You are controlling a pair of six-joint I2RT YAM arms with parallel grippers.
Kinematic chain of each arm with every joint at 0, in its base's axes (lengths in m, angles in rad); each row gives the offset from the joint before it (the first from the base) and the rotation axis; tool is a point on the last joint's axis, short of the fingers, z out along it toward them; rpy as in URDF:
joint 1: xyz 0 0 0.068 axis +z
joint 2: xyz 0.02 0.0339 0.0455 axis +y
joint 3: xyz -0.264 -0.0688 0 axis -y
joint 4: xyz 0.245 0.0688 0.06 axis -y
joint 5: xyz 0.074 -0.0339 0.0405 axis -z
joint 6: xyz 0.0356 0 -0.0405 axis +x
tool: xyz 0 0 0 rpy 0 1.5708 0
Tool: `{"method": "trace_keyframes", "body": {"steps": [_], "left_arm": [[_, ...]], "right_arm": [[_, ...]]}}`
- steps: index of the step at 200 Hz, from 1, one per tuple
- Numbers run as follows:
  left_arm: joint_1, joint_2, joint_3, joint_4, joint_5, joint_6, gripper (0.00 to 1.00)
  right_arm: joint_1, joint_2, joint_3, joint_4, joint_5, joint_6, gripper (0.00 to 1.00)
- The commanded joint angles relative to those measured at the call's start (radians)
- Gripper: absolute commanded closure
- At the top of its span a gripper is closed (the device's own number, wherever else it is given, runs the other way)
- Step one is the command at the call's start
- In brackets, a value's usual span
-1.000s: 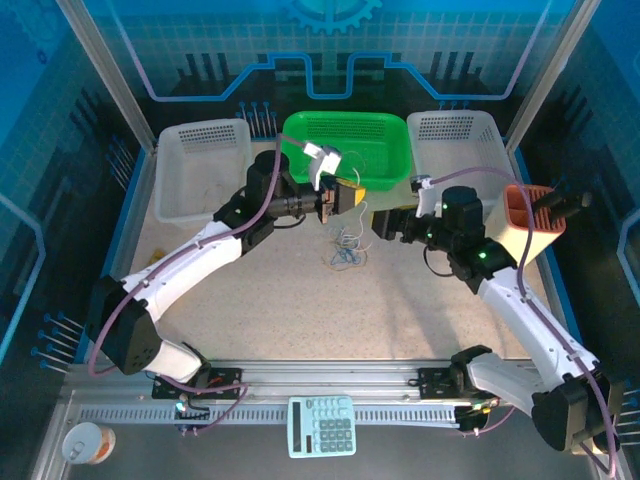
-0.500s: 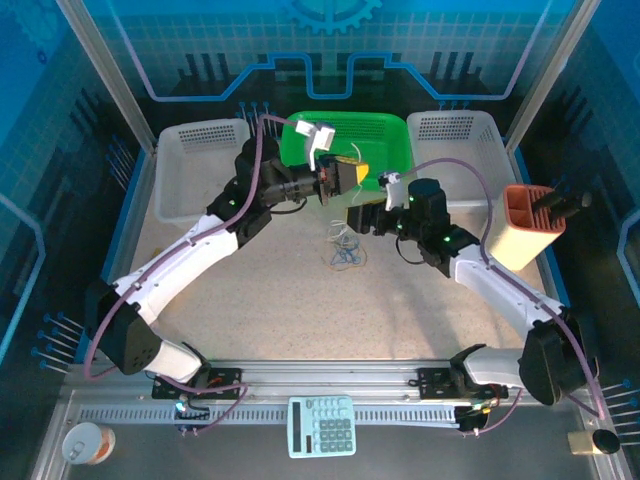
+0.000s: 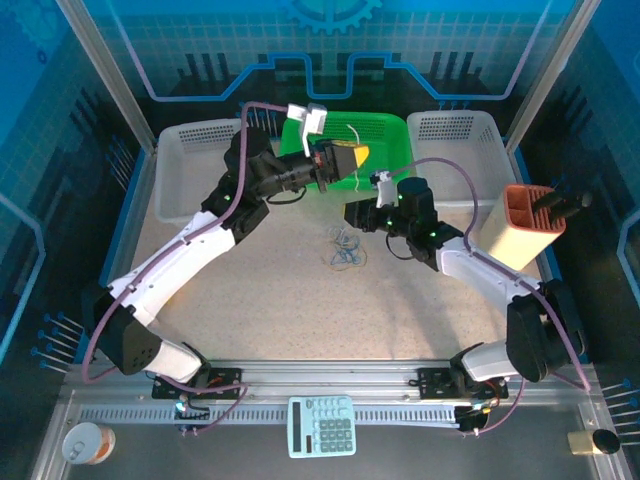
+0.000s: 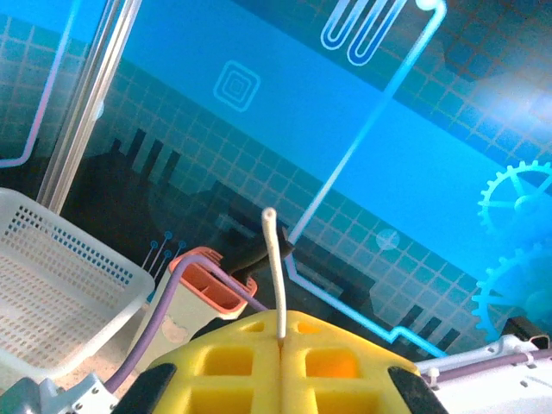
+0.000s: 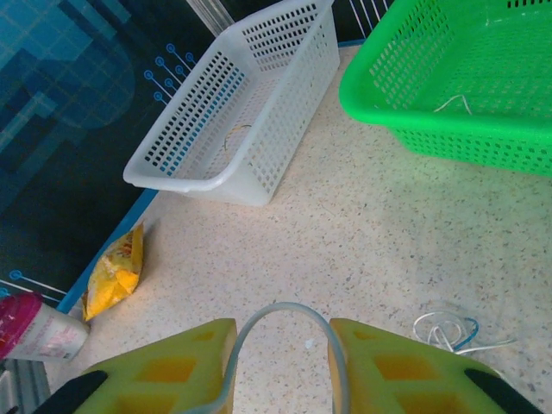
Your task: Untangle the cables
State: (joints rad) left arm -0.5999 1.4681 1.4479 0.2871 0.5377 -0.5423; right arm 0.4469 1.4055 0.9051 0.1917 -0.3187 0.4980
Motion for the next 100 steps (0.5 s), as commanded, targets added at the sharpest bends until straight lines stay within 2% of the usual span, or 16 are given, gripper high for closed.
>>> {"method": "trace_keyframes", "body": {"steps": [1, 17, 55, 59, 77, 100], "left_arm": [[-0.007, -0.05, 0.048, 0.055, -0.022, -0.026, 1.0], [-0.007, -0.065, 0.059, 0.057, -0.034, -0.025, 1.0], [-0.006, -0.085, 0.096, 0.043, -0.05, -0.016, 1.0], [-0.007, -0.084, 0.099, 0.043, -0.051, -0.016, 1.0], [-0.007, -0.089, 0.11, 0.037, -0.056, -0.009, 1.0], [-0.007, -0.089, 0.119, 0.02, -0.061, 0.004, 1.0]], "right_arm": [[0.012, 0.022, -0.001, 0.038, 0.001, -0.001, 0.75], [0.013, 0.036, -0.01, 0.045, 0.001, 0.003, 0.8], [0.015, 0.055, -0.02, 0.066, -0.005, 0.012, 0.79], [0.014, 0.056, -0.02, 0.066, -0.005, 0.013, 0.8], [0.015, 0.058, -0.02, 0.067, -0.006, 0.012, 0.97], [0.014, 0.052, -0.05, 0.063, -0.004, 0.01, 0.98]]}}
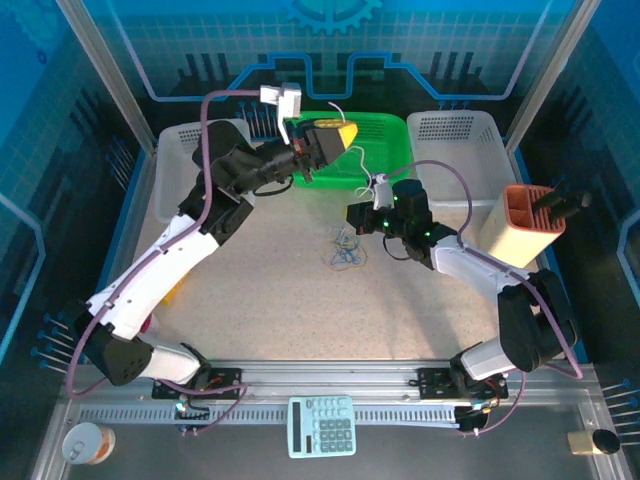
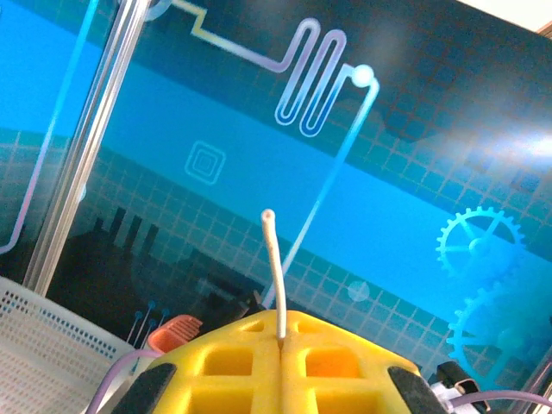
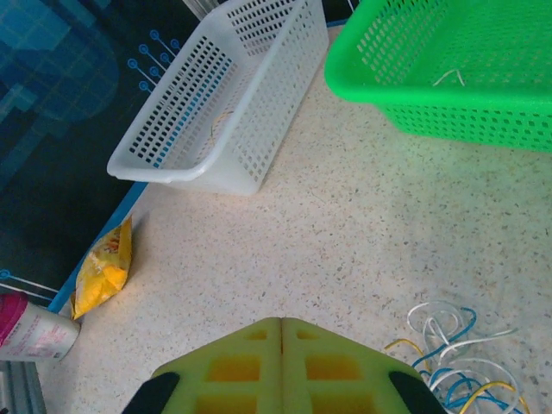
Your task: Untangle the cables
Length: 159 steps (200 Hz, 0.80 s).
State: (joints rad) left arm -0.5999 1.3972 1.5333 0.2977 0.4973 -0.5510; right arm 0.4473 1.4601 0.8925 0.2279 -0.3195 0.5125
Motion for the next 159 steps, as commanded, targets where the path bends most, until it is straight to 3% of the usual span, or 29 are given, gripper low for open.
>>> {"method": "trace_keyframes", "body": {"steps": [1, 56, 67, 87, 102, 159], "left_arm": [[-0.007, -0.018, 0.034, 0.008, -0.022, 0.013, 1.0], [-0.006, -0.029, 0.037, -0.025, -0.034, 0.055, 1.0], [-0.006, -0.03, 0.038, -0.036, -0.045, 0.067, 1.0], [-0.004, -0.033, 0.034, -0.051, -0.057, 0.083, 1.0], [-0.002, -0.035, 0.036, -0.056, -0.061, 0.089, 1.0], [0.002, -0.036, 0.05, -0.07, -0.056, 0.085, 1.0]], "right_arm": [[0.014, -0.004, -0.037, 0.027, -0.004, -0.005, 0.98], [0.014, -0.092, -0.09, -0.048, 0.024, -0.048, 0.97], [0.014, -0.125, -0.104, -0.074, 0.037, -0.059, 0.88], [0.014, -0.203, -0.134, -0.152, 0.084, -0.093, 0.53], [0.014, -0.27, -0.166, -0.201, 0.12, -0.12, 0.39], [0.015, -0.492, -0.283, -0.254, 0.191, -0.163, 0.23]]}}
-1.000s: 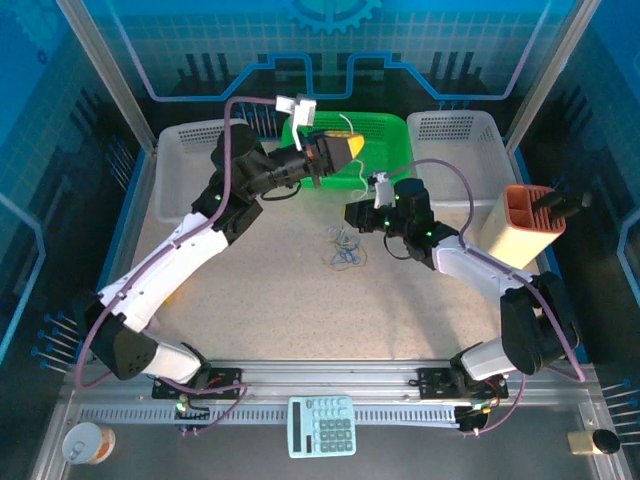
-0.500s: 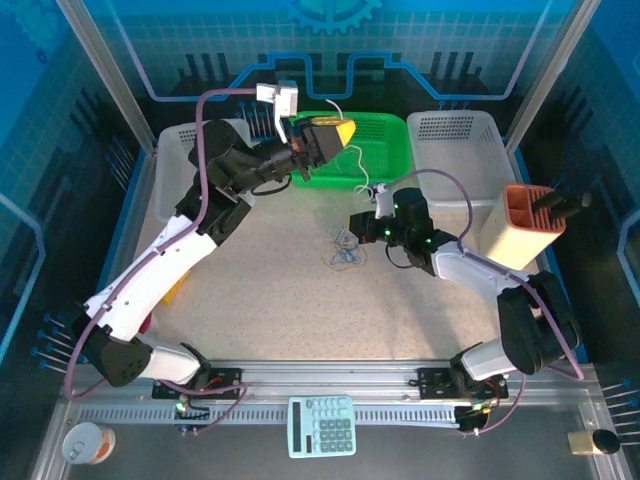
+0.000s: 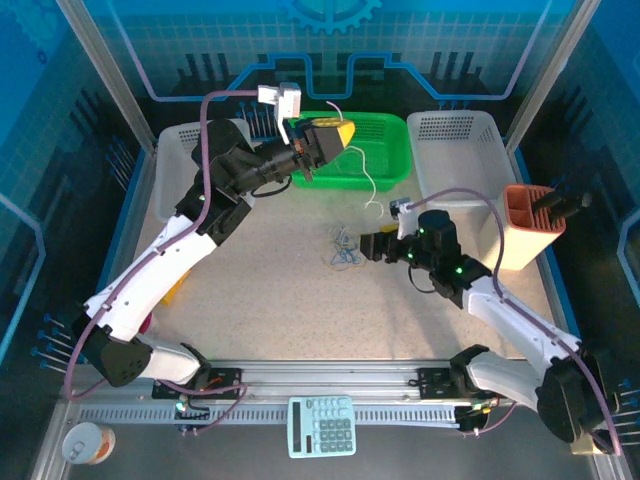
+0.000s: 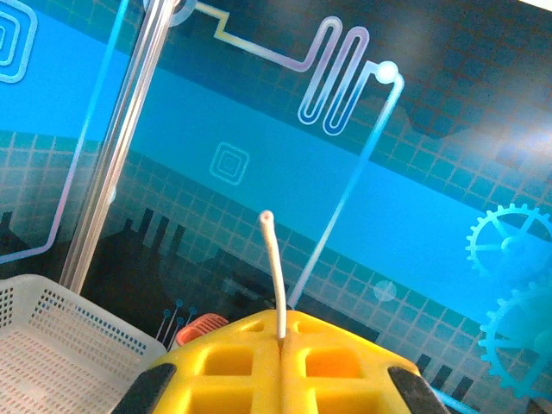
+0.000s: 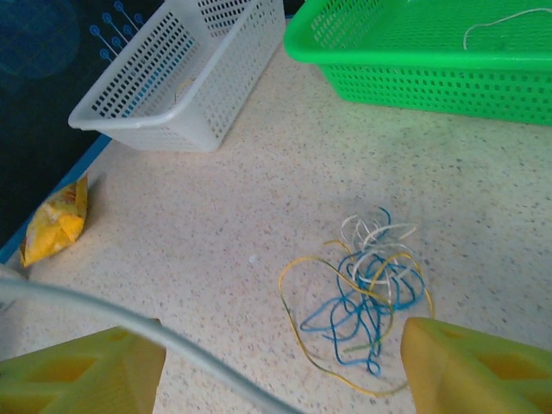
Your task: Untangle the cables
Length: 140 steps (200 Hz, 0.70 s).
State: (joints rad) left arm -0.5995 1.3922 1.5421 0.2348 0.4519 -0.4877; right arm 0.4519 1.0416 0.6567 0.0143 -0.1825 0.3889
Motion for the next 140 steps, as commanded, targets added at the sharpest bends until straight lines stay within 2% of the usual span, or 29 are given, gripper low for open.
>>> {"method": "trace_keyframes", "body": {"steps": [1, 35, 69, 89, 114, 140], "left_arm": [[0.003, -0.031, 0.041, -0.007, -0.011, 0.023, 1.0], [0.003, -0.041, 0.043, -0.016, -0.009, 0.022, 1.0], [0.004, -0.058, 0.036, -0.036, -0.032, 0.048, 1.0], [0.004, -0.089, 0.004, -0.029, -0.114, 0.077, 1.0], [0.007, -0.133, -0.039, -0.012, -0.224, 0.131, 1.0], [0.017, -0.137, -0.032, -0.022, -0.259, 0.176, 1.0]], "right_arm": [[0.01, -0.077, -0.05, -0.04, 0.057, -0.039, 0.23], [0.01, -0.142, -0.089, -0.035, 0.085, -0.063, 0.18], [0.008, -0.103, -0.081, -0.072, 0.11, -0.064, 0.11], [0.008, -0.047, -0.078, -0.082, 0.133, -0.053, 0.07], [0.008, 0.014, -0.09, -0.066, 0.151, -0.035, 0.06], [0.009, 0.058, -0.105, -0.031, 0.142, -0.016, 0.06]]}}
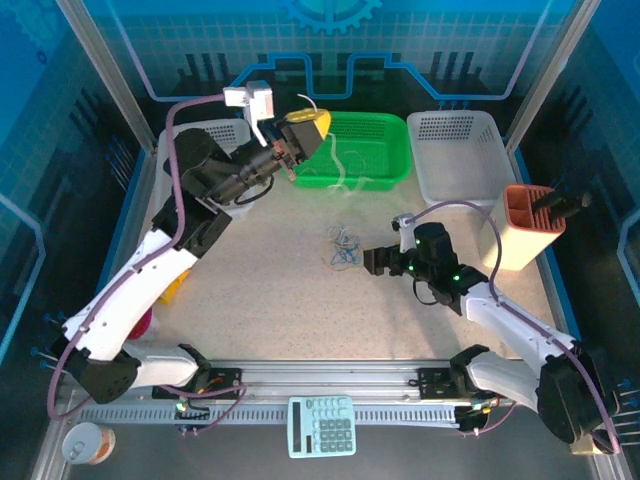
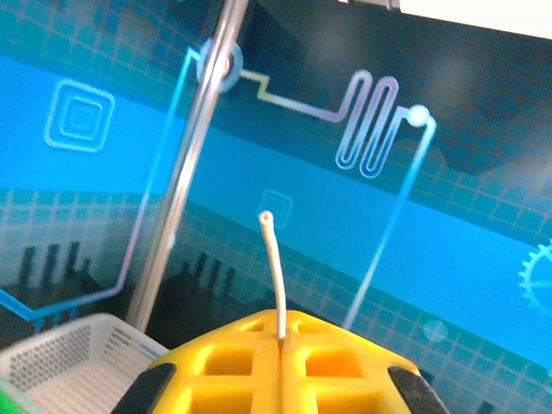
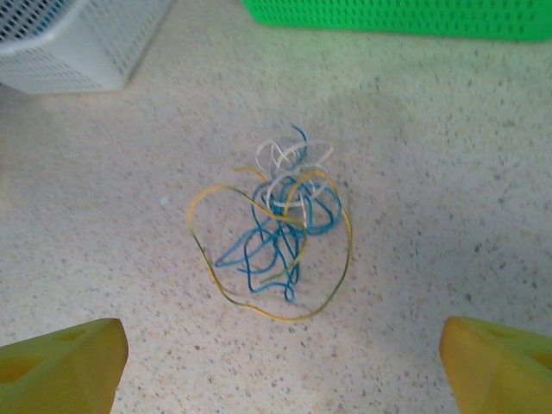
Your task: Untangle the cables
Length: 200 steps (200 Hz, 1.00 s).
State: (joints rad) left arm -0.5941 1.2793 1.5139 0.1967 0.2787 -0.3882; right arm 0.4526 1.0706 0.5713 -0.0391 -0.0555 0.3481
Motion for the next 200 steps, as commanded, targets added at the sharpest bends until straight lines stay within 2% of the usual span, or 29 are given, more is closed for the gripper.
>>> {"method": "trace_keyframes", "body": {"steps": [1, 54, 110, 150, 182, 200], "left_arm": [[0.012, -0.023, -0.003, 0.016, -0.086, 0.078, 1.0], [0.101, 0.085, 0.063, -0.002, -0.07, 0.125, 1.0], [0.204, 0.267, 0.145, 0.089, -0.032, 0.11, 1.0], [0.229, 0.487, 0.283, 0.202, -0.046, 0.115, 1.0], [0.243, 0.721, 0.47, 0.282, -0.059, 0.111, 1.0], [0.252, 0.859, 0.6, 0.258, -0.052, 0.088, 1.0]], "right_arm": [[0.008, 0.031, -0.02, 0.023, 0.014, 0.025, 0.06], [0.011, 0.034, -0.005, 0.016, -0.012, 0.049, 0.07], [0.012, -0.03, 0.044, -0.08, 0.001, 0.088, 0.07], [0.012, -0.038, 0.12, -0.146, 0.015, 0.095, 0.07], [0.009, -0.004, 0.179, -0.168, -0.007, 0.091, 0.07], [0.01, 0.016, 0.202, -0.179, -0.026, 0.089, 0.07]]}}
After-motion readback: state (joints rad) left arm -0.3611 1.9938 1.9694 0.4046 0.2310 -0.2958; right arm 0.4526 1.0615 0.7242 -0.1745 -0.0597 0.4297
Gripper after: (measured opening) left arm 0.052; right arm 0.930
